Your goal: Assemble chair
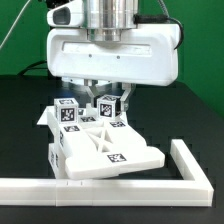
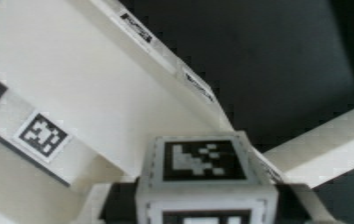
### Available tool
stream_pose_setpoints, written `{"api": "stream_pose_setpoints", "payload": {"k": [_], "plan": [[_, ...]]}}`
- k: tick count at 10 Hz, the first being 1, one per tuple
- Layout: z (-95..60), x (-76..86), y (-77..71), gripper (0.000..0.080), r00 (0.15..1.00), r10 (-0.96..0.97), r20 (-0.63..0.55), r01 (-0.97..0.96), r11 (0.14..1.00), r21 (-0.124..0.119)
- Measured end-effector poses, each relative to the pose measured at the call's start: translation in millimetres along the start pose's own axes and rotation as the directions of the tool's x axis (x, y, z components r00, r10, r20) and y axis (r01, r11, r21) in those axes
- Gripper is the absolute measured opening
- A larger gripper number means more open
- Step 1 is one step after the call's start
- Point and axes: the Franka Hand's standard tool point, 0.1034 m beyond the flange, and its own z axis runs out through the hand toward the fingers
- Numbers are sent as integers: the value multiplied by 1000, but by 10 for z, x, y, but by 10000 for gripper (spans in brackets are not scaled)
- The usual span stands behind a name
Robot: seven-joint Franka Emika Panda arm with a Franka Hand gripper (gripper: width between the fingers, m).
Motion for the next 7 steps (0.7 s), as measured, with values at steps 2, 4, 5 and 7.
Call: {"api": "stream_pose_setpoints", "payload": {"k": [2,4,5,7], "plan": [[-1,-1,-5,282,985,173,0,-173,985,2],[0,-3,-9,284,960,280,1,-280,960,2],[0,-5,-8,284,943,332,3,-332,943,3],[2,-8,-5,284,830,557,19,-557,830,11]]}}
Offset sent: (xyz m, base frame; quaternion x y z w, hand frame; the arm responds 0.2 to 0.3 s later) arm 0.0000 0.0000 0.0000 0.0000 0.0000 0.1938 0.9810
